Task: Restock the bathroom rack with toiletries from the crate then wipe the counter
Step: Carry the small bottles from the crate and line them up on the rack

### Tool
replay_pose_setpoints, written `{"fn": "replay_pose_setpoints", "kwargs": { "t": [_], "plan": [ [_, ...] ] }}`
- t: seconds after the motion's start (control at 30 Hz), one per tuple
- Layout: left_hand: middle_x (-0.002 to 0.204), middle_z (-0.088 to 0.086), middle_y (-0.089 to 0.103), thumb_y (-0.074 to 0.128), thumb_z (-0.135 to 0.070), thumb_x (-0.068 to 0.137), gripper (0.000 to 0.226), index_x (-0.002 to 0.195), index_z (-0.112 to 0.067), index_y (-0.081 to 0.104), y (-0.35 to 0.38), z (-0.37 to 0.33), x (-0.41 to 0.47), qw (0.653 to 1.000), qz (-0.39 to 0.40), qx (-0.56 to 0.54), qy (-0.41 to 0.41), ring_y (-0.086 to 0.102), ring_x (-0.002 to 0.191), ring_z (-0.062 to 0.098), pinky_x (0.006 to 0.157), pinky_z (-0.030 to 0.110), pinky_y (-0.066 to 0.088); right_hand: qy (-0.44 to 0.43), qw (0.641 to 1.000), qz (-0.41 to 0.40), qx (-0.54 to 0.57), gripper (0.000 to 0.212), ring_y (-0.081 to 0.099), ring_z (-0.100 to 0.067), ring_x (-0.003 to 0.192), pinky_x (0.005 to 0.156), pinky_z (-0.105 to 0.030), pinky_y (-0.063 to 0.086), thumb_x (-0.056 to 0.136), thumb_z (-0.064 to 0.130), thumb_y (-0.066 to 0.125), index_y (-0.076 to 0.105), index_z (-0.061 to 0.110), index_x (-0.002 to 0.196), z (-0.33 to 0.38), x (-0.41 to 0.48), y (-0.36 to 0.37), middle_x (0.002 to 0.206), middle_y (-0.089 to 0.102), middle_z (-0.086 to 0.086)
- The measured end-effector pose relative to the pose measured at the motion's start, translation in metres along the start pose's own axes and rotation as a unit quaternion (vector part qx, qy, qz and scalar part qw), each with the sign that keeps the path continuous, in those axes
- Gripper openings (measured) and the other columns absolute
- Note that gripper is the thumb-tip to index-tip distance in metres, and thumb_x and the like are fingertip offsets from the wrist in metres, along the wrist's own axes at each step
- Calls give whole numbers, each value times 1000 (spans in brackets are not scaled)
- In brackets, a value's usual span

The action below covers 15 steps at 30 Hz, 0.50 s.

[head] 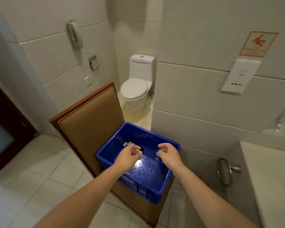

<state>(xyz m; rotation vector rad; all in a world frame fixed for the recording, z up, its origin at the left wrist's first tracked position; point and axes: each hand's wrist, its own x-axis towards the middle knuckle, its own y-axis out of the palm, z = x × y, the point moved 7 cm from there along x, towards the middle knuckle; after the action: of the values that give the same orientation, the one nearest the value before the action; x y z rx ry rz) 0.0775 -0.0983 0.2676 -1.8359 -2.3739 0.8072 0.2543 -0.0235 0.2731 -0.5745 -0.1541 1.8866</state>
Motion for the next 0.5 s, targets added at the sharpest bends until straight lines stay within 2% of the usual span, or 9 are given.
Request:
{"fn": "replay_pose_setpoints", "kwargs": {
  "t": [0.1, 0.3, 0.4, 0.5],
  "plan": [
    [96, -9, 59, 61, -24, 94, 23, 116, -23, 55, -6, 10, 17, 1000, 5, 16, -13, 56, 72, 7, 61, 18, 43, 13, 1000, 26, -6, 29, 61, -13, 91, 79, -29, 52, 89, 11, 60, 55, 25, 115, -5, 22, 16, 103, 61, 3],
    [99, -15, 58, 62, -24, 93, 27, 118, -27, 53, -23, 37, 61, 998, 18, 46, -35, 58, 92, 6, 77, 21, 47, 53, 997, 57, 1, 29, 58, -14, 76, 66, -26, 49, 91, 8, 56, 53, 21, 117, -15, 65, 46, 98, 60, 1],
    [100, -14, 59, 62, -25, 94, 26, 118, -27, 53, -29, 54, 92, 997, 43, 57, -41, 59, 92, 6, 74, 20, 47, 79, 996, 44, 7, 29, 59, -16, 80, 72, -33, 52, 91, 7, 56, 54, 19, 117, -22, 89, 61, 97, 61, 0],
    [103, -8, 60, 61, -24, 94, 23, 115, -27, 53, -35, 75, 128, 993, 79, 67, -56, 60, 97, 14, 86, 30, 51, 120, 992, 19, 19, 30, 59, -17, 82, 76, -35, 52, 90, 8, 57, 55, 18, 118, -33, 111, 75, 96, 61, 0]
  ]
}}
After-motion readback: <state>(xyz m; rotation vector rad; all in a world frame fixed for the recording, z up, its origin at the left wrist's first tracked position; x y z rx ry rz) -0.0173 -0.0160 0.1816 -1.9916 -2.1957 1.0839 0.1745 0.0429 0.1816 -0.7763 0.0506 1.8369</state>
